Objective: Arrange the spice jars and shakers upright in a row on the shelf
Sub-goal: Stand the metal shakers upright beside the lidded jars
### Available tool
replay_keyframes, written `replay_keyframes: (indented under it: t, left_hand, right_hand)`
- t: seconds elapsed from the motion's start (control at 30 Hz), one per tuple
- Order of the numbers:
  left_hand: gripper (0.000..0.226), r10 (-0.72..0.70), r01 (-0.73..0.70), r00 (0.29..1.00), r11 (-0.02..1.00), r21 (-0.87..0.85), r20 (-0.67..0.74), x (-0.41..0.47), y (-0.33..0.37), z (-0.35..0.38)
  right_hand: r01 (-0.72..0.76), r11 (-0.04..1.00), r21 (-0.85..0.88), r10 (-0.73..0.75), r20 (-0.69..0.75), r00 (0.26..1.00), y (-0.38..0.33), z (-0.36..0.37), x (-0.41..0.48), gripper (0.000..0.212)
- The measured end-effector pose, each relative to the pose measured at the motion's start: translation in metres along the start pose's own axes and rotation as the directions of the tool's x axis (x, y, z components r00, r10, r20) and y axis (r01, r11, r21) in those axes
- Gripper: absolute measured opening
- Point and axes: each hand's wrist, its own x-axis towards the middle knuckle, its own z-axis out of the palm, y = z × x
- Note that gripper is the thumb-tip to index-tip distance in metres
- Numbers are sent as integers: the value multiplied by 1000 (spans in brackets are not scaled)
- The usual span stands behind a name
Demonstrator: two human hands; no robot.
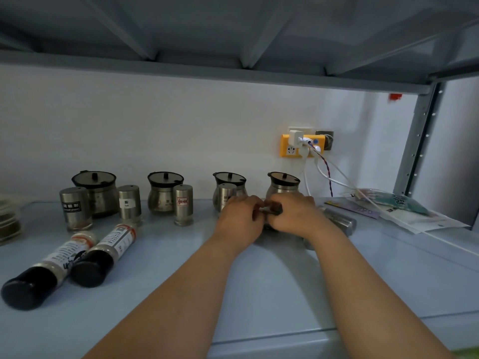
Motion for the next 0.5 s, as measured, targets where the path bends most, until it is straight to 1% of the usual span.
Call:
replay_keyframes:
  t: [0.1, 0.2, 0.3, 0.4, 0.5]
  left_hand:
    - [30, -13, 13, 1000, 1000, -9, -3, -1, 0, -1]
    - [29, -9, 9, 1000, 999, -35, -18, -2, 0, -2]
    - [29, -6, 5, 1000, 998, -61, -16, -2, -1, -2]
    - [29, 2, -4, 1000, 997, -83, -21, -1, -3, -1]
    - [27, 16, -22, 998, 993, -115, -54, 0, -4, 0]
  right_hand:
    - [25, 998, -59, -23, 28, 999, 2, 3, -1, 19]
    - [14, 994, -110, -9, 45, 999, 4, 5, 0, 25]
    - [27, 992, -124, -19, 68, 998, 4, 4, 0, 27]
    - [56, 994, -89, -53, 38, 998, 2, 0, -1, 25]
    - [66, 997, 50, -64, -38, 997, 2, -6, -5, 29]
